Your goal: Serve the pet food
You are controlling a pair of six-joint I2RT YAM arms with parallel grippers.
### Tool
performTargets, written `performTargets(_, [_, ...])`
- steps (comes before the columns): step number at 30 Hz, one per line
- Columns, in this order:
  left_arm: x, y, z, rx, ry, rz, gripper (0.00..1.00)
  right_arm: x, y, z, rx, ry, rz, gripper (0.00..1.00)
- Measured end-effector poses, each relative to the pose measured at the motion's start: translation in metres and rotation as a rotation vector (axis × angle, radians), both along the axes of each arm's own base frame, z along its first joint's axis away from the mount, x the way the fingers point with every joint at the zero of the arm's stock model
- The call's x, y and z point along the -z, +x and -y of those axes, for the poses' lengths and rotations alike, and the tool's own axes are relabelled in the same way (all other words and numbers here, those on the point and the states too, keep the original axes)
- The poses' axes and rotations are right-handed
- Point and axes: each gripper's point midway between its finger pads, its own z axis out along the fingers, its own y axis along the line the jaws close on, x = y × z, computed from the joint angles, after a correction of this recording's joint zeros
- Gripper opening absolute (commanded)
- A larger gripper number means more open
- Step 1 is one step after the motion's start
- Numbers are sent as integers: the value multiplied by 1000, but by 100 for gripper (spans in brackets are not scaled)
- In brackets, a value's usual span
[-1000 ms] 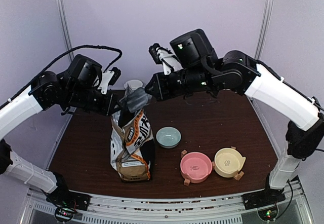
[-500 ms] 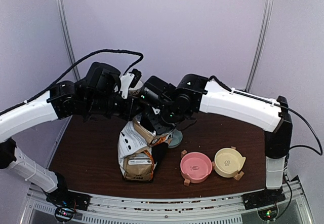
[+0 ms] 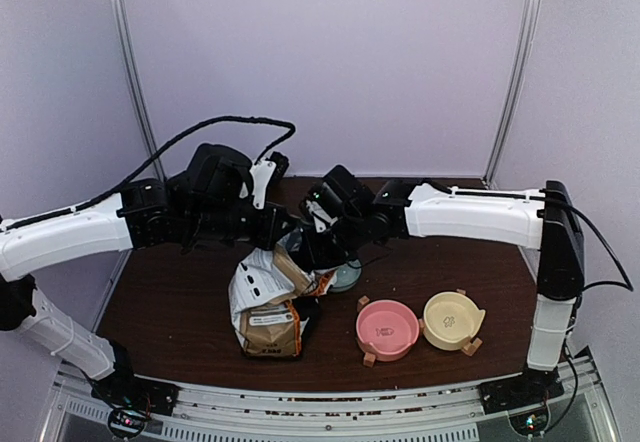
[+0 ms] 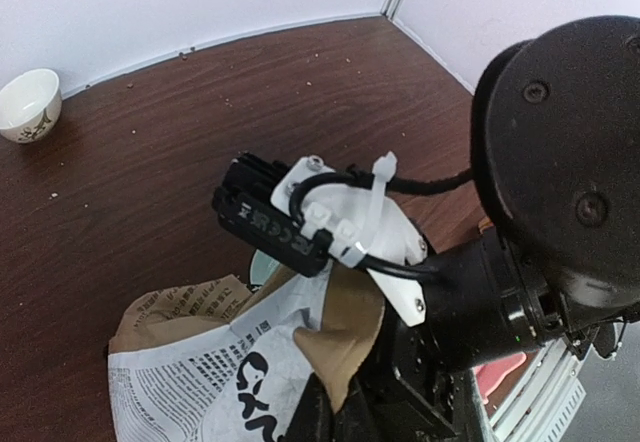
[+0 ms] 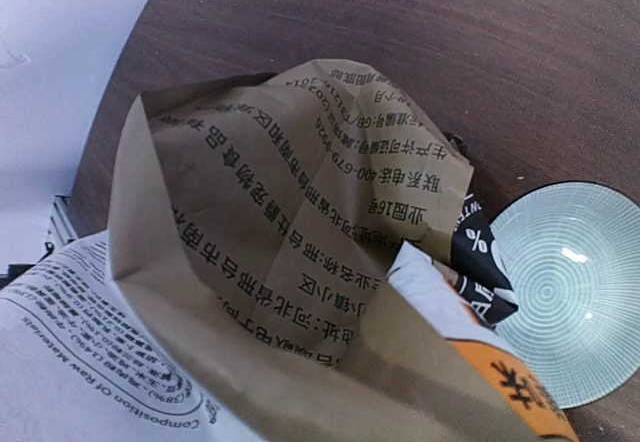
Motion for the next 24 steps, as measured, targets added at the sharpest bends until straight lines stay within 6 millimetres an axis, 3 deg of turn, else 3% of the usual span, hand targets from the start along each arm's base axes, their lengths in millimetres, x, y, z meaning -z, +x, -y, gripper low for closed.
performTargets(7, [8, 3, 3, 8, 5, -21, 0, 6, -1, -12, 7, 201, -123, 0])
performTargets(14, [7, 4, 0, -1, -22, -27, 0, -3, -5, -16, 19, 375, -216, 0])
performTargets(19, [-5, 3, -10, -20, -51, -16, 0, -36, -10, -13, 25, 525, -274, 0])
performTargets(24, [-24, 2, -22, -46, -91, 6, 0, -88, -17, 3, 18, 678, -279, 0])
